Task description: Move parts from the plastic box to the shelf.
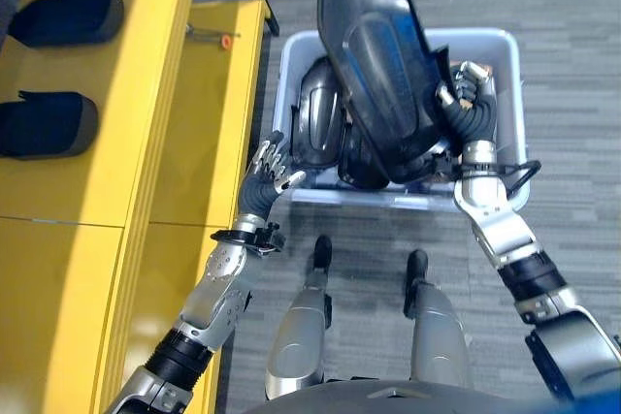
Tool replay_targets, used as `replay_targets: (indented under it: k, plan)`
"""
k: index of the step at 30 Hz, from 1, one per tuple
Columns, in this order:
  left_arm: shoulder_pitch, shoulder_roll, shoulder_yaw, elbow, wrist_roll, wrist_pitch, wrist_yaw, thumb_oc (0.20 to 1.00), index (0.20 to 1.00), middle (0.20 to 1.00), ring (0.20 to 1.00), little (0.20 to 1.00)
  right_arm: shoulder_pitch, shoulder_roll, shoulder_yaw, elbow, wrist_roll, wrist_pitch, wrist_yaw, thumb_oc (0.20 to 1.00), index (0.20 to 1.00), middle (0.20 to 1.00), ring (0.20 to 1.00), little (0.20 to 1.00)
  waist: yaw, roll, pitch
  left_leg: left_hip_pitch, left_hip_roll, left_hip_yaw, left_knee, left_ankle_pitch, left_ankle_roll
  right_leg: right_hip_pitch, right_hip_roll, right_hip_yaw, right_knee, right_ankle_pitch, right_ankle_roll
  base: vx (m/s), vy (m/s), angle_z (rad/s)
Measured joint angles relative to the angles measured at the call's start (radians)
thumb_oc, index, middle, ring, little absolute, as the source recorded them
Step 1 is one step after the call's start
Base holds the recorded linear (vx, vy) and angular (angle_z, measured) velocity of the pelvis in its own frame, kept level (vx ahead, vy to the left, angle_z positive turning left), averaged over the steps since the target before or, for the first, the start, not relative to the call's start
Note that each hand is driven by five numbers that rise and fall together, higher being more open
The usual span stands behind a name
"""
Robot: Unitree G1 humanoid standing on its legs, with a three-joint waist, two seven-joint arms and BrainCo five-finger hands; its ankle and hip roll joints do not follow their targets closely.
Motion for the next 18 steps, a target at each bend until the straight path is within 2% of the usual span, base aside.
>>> replay_targets:
  k: [5,9,13,17,18]
  plan:
    - [0.058,-0.010,0.036,0.002,0.009,0.008,-0.003,1.000,1.000,1.000,1.000,1.000,0.091,0.006,-0.002,-0.011,0.098,-0.020,0.069,0.200,0.200,0.200,0.200,0.200,-0.006,-0.005,-0.044,0.092,0.012,-0.001,-0.044,0.000,0.000,0.112,0.012,-0.023,-0.078,0.014,0.006,0.06,-0.018,0.03]
    - [0.123,-0.012,0.099,0.003,0.011,0.025,-0.012,1.000,1.000,1.000,1.000,1.000,0.163,0.004,0.004,-0.063,0.124,-0.020,0.136,0.200,0.200,0.200,0.200,0.200,-0.005,-0.006,-0.074,0.167,0.031,0.011,-0.085,0.004,-0.007,0.203,0.036,-0.024,-0.158,0.037,0.008,0.06,-0.059,-0.08]
    - [0.148,-0.021,0.114,0.005,0.012,0.029,-0.021,1.000,1.000,1.000,1.000,1.000,0.186,0.006,0.013,-0.082,0.165,-0.022,0.184,0.200,0.200,0.200,0.200,0.200,-0.008,-0.009,-0.116,0.203,0.044,0.017,-0.091,-0.006,-0.012,0.257,0.053,-0.026,-0.211,0.051,0.008,0.05,-0.105,-0.07]
    - [0.224,-0.045,0.145,0.013,0.012,0.047,-0.023,1.000,1.000,1.000,1.000,1.000,0.186,0.008,0.072,-0.082,0.215,-0.024,0.236,0.200,0.200,0.200,0.200,0.200,-0.007,-0.032,-0.165,0.252,0.085,0.031,-0.091,-0.024,-0.023,0.291,0.094,-0.020,-0.214,0.040,-0.011,-0.03,-0.163,-0.17]
    - [0.269,-0.066,0.162,0.035,0.011,0.051,-0.023,1.000,1.000,1.000,1.000,1.000,0.177,0.010,0.100,-0.082,0.226,-0.022,0.249,0.200,0.200,0.200,0.200,0.200,0.002,-0.035,-0.180,0.263,0.120,0.038,-0.091,-0.029,-0.026,0.293,0.128,-0.019,-0.195,0.026,-0.027,-0.08,-0.170,-0.11]
